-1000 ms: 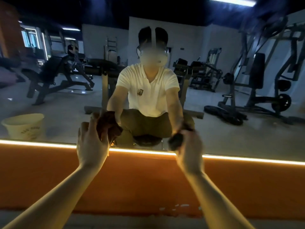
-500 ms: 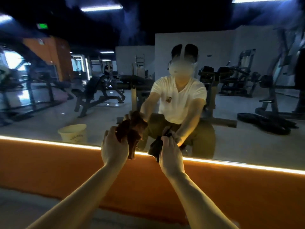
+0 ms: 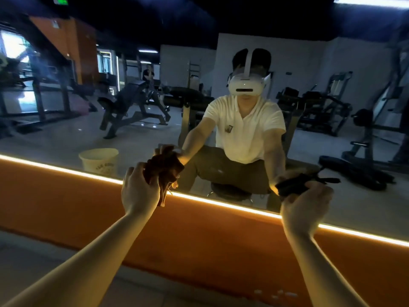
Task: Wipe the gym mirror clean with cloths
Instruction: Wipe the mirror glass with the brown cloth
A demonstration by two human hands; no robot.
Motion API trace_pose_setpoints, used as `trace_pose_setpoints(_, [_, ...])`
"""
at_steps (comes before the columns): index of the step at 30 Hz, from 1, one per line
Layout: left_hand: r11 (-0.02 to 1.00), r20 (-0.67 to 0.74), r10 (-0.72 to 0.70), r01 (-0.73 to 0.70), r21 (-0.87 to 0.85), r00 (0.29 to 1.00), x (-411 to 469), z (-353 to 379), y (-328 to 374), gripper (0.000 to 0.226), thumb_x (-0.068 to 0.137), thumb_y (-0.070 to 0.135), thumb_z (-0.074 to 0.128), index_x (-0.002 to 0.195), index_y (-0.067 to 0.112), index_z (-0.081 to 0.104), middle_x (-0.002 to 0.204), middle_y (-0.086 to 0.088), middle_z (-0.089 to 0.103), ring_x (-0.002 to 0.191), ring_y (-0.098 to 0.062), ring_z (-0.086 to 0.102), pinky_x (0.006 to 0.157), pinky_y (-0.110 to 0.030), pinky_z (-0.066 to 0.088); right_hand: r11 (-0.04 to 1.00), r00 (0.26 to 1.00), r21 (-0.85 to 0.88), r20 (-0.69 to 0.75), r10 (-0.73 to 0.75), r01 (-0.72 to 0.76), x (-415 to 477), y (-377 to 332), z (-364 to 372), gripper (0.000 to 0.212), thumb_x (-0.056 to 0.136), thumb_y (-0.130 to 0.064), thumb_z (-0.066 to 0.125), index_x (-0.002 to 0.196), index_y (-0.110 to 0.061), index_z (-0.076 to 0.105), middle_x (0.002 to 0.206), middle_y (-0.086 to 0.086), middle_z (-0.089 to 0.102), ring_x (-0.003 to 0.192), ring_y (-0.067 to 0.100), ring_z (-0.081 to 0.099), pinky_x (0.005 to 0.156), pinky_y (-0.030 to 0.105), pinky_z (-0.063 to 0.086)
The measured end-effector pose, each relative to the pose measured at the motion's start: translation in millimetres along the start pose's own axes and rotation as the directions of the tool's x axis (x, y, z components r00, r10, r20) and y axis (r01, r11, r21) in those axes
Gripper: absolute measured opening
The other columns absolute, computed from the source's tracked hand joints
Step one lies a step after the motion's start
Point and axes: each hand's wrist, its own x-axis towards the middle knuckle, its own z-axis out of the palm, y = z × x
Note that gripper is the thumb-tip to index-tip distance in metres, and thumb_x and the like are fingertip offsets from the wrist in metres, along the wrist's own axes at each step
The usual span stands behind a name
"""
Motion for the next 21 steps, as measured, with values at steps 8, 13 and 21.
trace_pose_setpoints(8, [0.994,0.005,0.110,-0.110,0.021,0.994,31.2,-19.2,-31.5,0.027,0.097,0.025,0.064,0.121,0.012,0.059,0.109,-0.005,0.066,0.098,-0.028,0.067,0.084,-0.053,0.060,0.853,0.858,0.231,0.111,-0.502,0.469,-87.0,-159.8,85.8,0.045,0.084,-0.016,0.075,0.125,-0.015,0.056,0.130,0.011,0.052,0.118,0.025,0.055,0.096,0.042,0.056])
trace_pose_setpoints(13, [0.991,0.001,0.119,-0.119,-0.060,0.993,54.2,-21.0,-27.8,0.010,0.100,0.028,0.062,0.104,0.031,0.054,0.096,0.006,0.065,0.096,-0.026,0.068,0.091,-0.061,0.056,0.681,0.674,0.235,0.123,-0.729,0.694,-86.0,-153.2,90.4,0.037,0.087,-0.018,0.072,0.122,-0.013,0.061,0.121,0.011,0.056,0.112,0.026,0.056,0.095,0.042,0.054])
trace_pose_setpoints(21, [0.966,0.039,0.250,-0.246,-0.085,0.968,70.3,-8.0,-20.4,0.027,0.100,0.024,0.058,0.126,0.021,0.052,0.114,-0.002,0.060,0.105,-0.024,0.060,0.089,-0.060,0.055,0.997,0.979,0.054,-0.191,0.067,-0.058,-6.5,-59.6,41.3,0.034,0.077,0.000,0.055,0.110,-0.005,0.050,0.117,0.023,0.053,0.103,0.038,0.056,0.083,0.058,0.056])
